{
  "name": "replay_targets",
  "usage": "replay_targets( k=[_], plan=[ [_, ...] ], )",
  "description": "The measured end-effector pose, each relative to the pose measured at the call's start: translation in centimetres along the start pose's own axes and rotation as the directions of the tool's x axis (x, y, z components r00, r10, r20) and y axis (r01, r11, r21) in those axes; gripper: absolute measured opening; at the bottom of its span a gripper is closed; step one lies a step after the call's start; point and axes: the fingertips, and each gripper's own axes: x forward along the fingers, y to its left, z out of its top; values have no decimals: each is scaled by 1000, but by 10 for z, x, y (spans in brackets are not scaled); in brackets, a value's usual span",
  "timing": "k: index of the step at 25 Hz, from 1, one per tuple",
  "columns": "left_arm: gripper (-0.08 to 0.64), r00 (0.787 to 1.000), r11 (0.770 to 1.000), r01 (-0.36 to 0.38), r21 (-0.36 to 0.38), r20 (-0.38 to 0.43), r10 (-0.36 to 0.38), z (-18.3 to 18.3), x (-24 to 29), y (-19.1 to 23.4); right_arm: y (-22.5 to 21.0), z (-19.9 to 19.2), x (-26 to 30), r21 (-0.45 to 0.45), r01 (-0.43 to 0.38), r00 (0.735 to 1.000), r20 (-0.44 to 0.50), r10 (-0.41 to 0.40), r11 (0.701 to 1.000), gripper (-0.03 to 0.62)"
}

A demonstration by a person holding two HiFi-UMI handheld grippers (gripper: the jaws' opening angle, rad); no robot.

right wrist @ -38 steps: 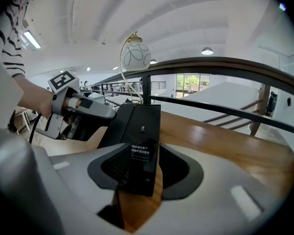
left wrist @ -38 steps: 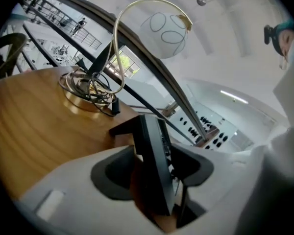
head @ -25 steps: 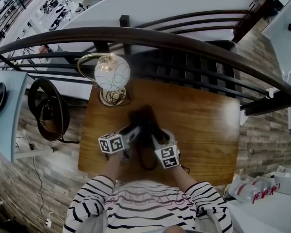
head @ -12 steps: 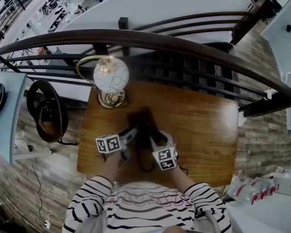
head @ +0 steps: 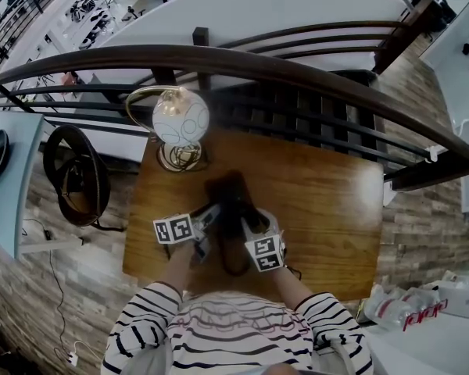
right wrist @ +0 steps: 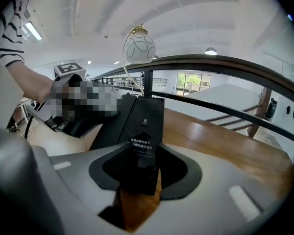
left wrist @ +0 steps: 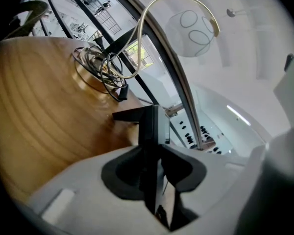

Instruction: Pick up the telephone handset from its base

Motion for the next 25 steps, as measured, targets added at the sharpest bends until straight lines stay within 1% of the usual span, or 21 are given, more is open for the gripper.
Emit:
replay_targets(
  k=[2,5,8,11,16,19,22,25],
  plan=[
    [101,1000,1000,7,-23,0,-7,0,-2,-2,0,-1,-1,18,-1,1000,-4,1,1000,150],
    [87,1000,997,27,-79,-4,-27,-1,-5,-3,1,1,-3,34,-4,1000,-5,4,999,149],
    [80,999,994,39,-105,-7,-40,-1,-5,-2,1,1,-2,33,-3,1000,-4,3,999,149],
    [77,999,994,41,-102,-10,-42,0,-6,-4,0,2,-3,41,-1,1000,-4,1,999,150],
    [74,1000,999,19,-40,-16,-19,-2,-6,-5,-1,1,-3,58,11,1000,-5,-11,998,149],
    [71,1000,999,29,-23,-6,-30,-1,-5,-6,-2,0,-2,66,12,1000,-6,-12,998,150],
    [70,997,997,72,-36,3,-72,-1,-6,-5,-2,0,-2,73,8,1000,-5,-8,997,150],
    [69,994,991,111,-75,-3,-111,-1,-6,-4,-2,0,-2,70,6,1000,-3,-6,998,150]
  ],
)
